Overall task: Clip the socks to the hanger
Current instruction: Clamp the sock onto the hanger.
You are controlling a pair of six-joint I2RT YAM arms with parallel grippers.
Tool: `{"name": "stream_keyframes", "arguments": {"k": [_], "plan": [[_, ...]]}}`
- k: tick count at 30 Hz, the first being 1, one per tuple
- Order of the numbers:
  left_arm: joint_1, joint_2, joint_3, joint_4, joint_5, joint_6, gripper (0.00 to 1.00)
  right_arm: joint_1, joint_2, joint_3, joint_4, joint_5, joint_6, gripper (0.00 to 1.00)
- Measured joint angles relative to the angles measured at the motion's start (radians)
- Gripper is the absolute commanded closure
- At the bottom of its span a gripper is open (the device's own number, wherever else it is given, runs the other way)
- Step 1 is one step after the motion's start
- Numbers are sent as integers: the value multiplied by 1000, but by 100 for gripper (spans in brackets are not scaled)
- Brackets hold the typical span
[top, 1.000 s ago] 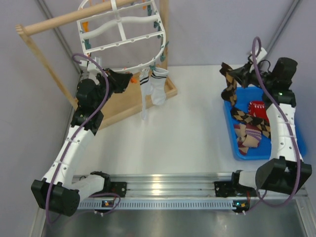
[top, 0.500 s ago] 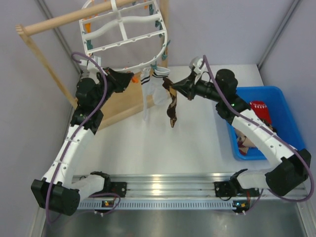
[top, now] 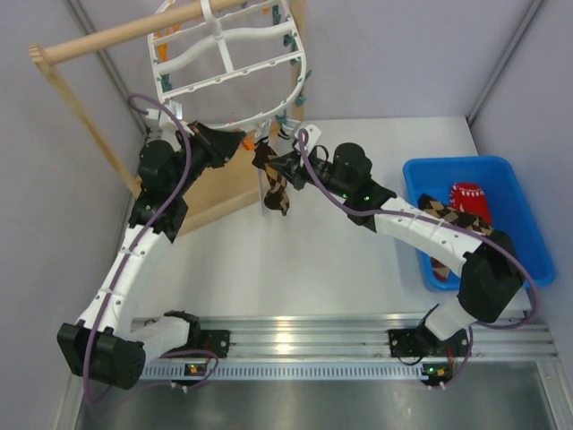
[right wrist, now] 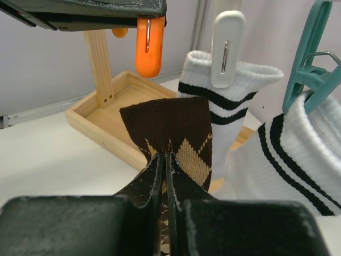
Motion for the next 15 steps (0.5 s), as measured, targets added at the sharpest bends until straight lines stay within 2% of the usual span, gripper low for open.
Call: {"name": "stream_keyframes", "arguments": {"k": [15], "plan": [[3, 14, 0, 3, 5, -1, 100, 17, 32, 49, 55, 23, -3, 100]]}}
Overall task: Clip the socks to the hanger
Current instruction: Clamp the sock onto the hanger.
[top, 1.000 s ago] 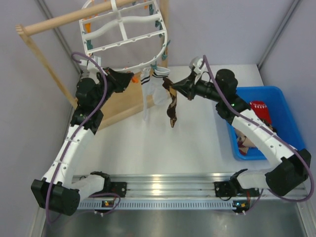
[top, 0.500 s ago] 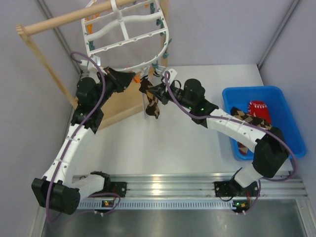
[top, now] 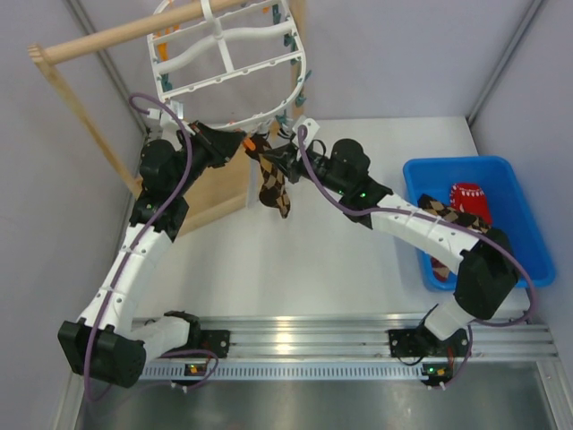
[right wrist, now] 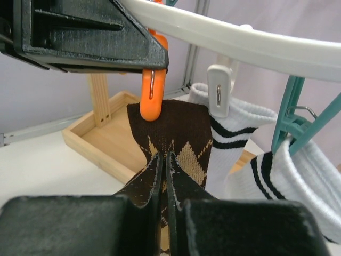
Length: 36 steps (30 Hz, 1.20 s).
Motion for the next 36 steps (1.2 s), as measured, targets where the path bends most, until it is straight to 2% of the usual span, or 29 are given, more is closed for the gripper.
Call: {"name": "stream_keyframes", "arguments": {"k": [8, 11, 12, 17, 19, 22, 28, 31, 36], "plan": [[2, 0, 0, 0, 1, 1, 100, 10, 45, 58, 2, 2, 0, 100], [2, 0, 0, 0, 2, 1, 96, 13, 54, 71, 0, 3, 0, 100], [3, 0, 0, 0, 2, 1, 93, 14, 57, 77, -2, 5, 0, 100], [2, 0, 0, -1, 1, 7, 59, 15, 58, 80, -3, 10, 3, 100], [2, 0, 0, -8, 11, 9, 50, 14, 58, 80, -3, 10, 3, 100], [0, -1, 0, -31, 21, 15, 45, 8, 58, 80, -3, 11, 4, 100], [13, -37, -2, -67, 33, 39, 44, -35, 43, 80, -31, 8, 8, 100], [21, -94, -15, -69, 84, 68, 47, -72, 23, 80, -60, 2, 9, 100], [21, -191, -20, -92, 171, 141, 47, -132, -13, 80, -90, -8, 11, 100]]}}
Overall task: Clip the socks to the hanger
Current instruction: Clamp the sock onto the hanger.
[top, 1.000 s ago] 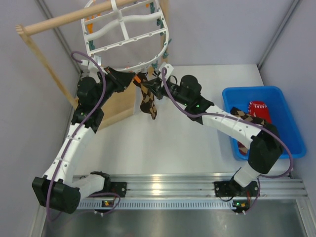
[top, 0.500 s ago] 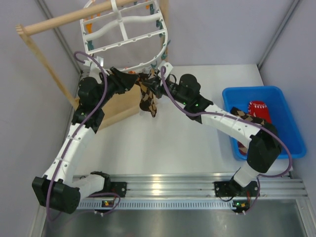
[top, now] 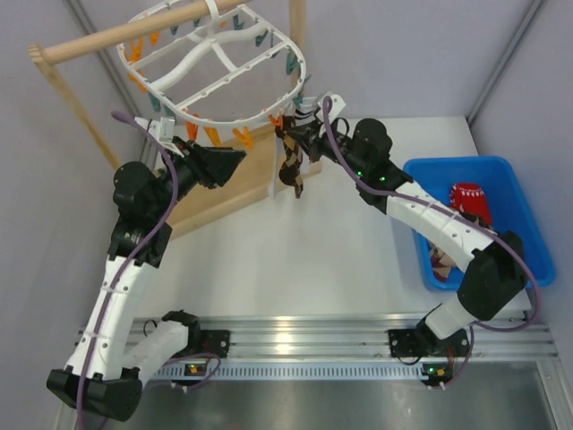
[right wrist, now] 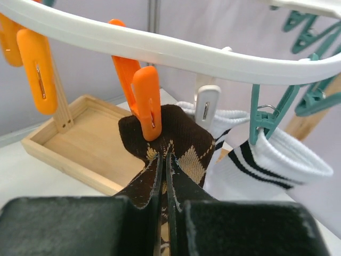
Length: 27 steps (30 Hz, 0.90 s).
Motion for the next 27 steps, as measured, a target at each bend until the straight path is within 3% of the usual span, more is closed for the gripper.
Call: {"name": "stream_keyframes", "arguments": {"k": [4, 18, 20, 22, 27], "plan": [[0, -30, 0, -27, 11, 56, 53, -16, -10, 0, -14, -8, 0, 100], [0, 106, 59, -17, -43, 124, 57, -17, -21, 0, -60, -65, -2, 100], [0, 107, 60, -13, -55, 123, 57, -17, -23, 0, -70, -74, -4, 90], [0, 108, 64, -7, -69, 122, 58, -18, -24, 0, -79, -80, -12, 71], [0, 116, 72, 4, -74, 119, 59, -23, -32, 0, -116, -104, -36, 63]]}}
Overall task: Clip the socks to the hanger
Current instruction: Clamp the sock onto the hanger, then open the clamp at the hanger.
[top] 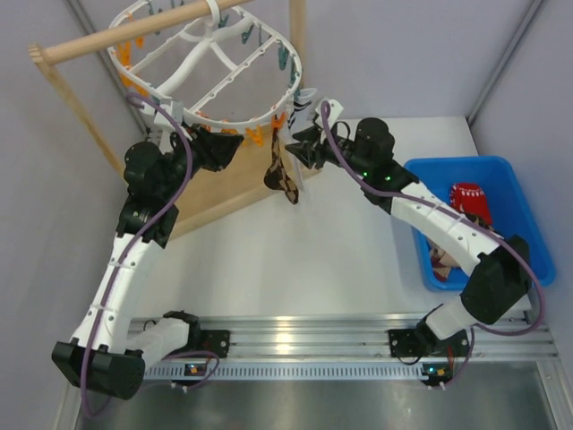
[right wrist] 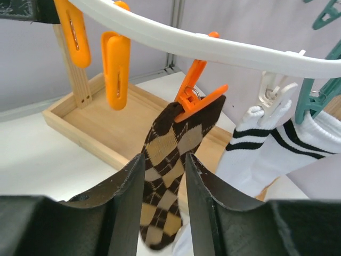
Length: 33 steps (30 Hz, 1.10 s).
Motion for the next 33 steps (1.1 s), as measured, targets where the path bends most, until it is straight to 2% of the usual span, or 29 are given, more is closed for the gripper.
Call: {"name": "stream_keyframes", "arguments": {"k": [7, 12, 21, 33], "plan": [[0, 10, 5, 0, 3, 0, 59, -5, -6, 29, -21, -130, -3, 57], [0, 10, 6, 0, 5, 0, 59, 36, 2, 86, -10, -200, 7, 56], [0, 18, 24, -1, 8, 2, 59, 75, 114, 154, 57, -197, 36, 51], [0, 18, 25, -8, 7, 5, 59, 75, 156, 160, 79, -129, 50, 57]]}}
